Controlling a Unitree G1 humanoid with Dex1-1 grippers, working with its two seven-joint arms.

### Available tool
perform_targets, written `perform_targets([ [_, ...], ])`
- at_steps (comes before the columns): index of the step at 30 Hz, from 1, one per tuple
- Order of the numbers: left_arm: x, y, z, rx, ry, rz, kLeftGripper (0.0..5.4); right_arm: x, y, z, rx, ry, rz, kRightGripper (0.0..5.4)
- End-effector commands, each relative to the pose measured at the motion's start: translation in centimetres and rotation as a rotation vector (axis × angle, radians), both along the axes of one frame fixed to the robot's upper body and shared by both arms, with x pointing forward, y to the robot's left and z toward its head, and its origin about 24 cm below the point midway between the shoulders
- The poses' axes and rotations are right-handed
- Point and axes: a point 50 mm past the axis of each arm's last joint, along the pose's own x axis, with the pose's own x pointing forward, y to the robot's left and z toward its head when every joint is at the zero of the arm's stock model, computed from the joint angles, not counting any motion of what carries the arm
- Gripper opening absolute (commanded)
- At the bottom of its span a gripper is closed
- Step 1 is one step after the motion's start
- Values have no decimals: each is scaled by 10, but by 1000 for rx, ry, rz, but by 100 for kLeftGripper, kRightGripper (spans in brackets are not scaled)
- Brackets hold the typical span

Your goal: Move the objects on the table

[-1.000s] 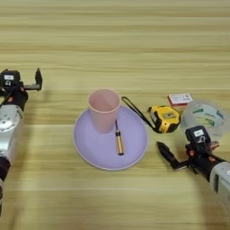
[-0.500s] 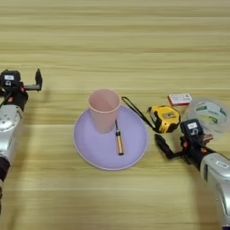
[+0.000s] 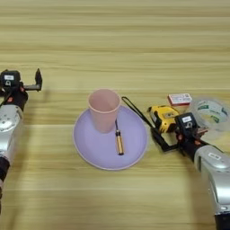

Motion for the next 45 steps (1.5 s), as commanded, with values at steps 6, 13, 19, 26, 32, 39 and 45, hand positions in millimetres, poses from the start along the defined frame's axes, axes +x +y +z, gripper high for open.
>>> perform_targets([
  [6,-1,0,-1,20,13,-4,540,14,-5,1,-38,-41,-37,538],
  [13,-1,0,-1,18,12,-3,540,19,-8,-2,-33,-45,-48,538],
  [19,-1,0,-2,19,13,-3,540,22,-6,-1,-28,-59,-42,538],
  [26,-1,0,-2,19,12,-3,540,21,-3,0,-15,-68,-19,481],
  [32,-1,-1,-1,19,12,-3,540,20,-1,0,5,-66,-10,418],
  [39,-1,-1,-1,19,12,-3,540,20,-1,0,13,-66,-10,417],
  [45,-1,-1,-2,20,12,-3,540,20,-3,3,16,-78,-17,417],
])
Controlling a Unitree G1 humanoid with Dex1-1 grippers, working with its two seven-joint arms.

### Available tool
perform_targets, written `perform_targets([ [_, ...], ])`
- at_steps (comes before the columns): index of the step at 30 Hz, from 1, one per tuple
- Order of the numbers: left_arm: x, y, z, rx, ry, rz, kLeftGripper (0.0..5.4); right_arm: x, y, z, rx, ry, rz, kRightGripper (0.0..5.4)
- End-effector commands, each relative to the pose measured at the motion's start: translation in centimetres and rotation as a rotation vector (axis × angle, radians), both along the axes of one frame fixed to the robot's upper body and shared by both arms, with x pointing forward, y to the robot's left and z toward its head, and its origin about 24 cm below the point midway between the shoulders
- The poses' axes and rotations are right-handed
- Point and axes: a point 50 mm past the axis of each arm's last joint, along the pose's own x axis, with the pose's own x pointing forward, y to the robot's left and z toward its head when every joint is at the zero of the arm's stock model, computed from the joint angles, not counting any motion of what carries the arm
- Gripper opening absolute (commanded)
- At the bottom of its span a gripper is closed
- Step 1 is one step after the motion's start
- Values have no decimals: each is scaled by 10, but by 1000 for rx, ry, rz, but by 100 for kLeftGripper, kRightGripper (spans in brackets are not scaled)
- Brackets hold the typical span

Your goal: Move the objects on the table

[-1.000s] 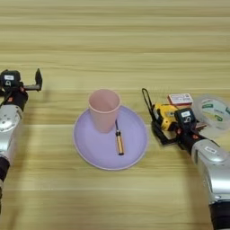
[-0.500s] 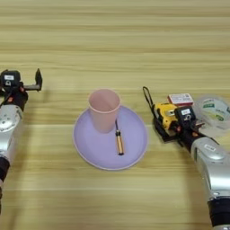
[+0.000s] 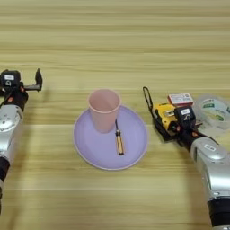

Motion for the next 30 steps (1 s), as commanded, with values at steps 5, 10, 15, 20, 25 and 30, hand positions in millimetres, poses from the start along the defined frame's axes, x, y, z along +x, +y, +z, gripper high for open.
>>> perform_targets([
  [5,-1,0,-2,19,13,-2,540,-3,-1,19,16,-68,2,417],
  [10,0,0,-2,20,14,-2,540,-10,5,36,22,-120,23,417],
  [15,0,1,-2,20,14,-1,540,-19,12,46,41,-134,58,417],
  [20,0,0,-1,21,14,-2,540,-36,20,49,77,-109,108,417],
  [25,0,0,-1,21,14,-1,540,-55,27,54,79,-86,180,417],
  [30,0,1,-1,22,15,-1,540,-67,37,66,86,-95,261,417],
])
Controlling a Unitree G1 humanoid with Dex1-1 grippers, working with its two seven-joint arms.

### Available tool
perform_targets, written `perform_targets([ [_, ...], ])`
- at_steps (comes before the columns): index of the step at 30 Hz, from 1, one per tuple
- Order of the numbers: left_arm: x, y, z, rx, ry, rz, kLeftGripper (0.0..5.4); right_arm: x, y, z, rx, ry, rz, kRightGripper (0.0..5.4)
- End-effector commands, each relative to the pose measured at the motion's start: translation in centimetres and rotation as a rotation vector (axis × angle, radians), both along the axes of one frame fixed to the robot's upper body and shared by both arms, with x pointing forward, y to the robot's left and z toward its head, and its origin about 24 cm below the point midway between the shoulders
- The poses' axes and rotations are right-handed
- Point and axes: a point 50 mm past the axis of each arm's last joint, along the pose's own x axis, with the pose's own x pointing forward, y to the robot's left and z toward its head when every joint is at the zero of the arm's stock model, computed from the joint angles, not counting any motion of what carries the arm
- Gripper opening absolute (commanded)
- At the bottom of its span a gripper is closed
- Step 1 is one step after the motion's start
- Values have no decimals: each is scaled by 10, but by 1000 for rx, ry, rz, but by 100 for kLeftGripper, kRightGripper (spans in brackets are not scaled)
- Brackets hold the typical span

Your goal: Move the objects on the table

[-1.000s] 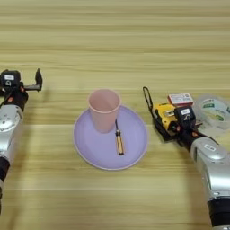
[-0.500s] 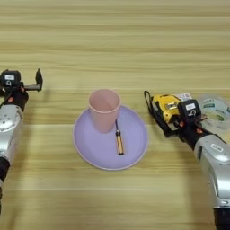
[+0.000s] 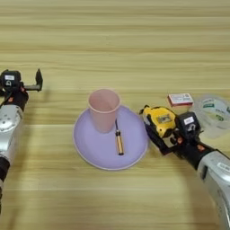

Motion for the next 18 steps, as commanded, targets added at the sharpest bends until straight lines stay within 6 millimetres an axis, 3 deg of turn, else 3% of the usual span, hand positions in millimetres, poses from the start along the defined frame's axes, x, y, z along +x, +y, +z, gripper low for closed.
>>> perform_targets([
  [1,0,1,-1,21,14,0,540,-7,9,18,5,-49,75,417],
  [13,1,1,-1,20,15,1,540,-28,44,35,55,-73,274,417],
  [18,1,1,-1,19,16,2,540,-38,58,39,155,-23,372,417],
])
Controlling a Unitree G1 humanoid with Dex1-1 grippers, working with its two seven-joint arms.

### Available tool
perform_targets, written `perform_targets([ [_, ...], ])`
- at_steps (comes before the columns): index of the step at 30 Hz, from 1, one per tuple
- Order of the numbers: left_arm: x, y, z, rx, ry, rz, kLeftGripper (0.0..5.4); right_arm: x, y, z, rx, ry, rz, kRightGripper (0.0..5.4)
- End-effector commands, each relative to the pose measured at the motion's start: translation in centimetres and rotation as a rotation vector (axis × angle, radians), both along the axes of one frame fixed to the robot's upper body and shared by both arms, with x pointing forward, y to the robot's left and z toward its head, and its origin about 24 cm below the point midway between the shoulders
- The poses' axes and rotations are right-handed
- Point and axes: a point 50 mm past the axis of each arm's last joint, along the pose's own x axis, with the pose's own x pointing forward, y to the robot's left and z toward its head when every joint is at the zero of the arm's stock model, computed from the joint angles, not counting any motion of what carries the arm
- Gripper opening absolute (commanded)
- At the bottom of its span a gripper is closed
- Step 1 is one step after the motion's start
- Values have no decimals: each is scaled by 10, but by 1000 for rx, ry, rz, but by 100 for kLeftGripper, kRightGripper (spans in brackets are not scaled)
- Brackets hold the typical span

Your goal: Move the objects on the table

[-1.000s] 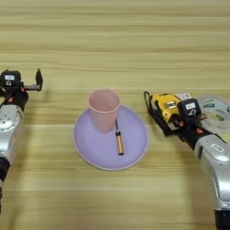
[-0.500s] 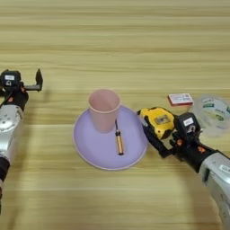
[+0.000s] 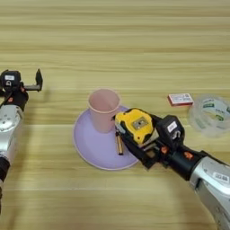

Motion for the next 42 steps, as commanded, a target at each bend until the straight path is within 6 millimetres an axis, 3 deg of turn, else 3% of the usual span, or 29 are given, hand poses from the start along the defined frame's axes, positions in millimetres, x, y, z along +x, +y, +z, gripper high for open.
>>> perform_targets([
  [1,1,1,-1,19,14,1,540,-8,16,5,104,64,116,417],
  [12,1,1,-1,21,15,2,540,-3,61,-1,192,192,304,416],
  [24,2,0,-1,21,15,2,540,15,96,-29,152,307,359,416],
  [34,1,0,-1,22,13,2,540,19,113,-50,100,360,390,416],
  [42,1,-1,-1,23,12,2,540,17,119,-56,49,353,442,416],
])
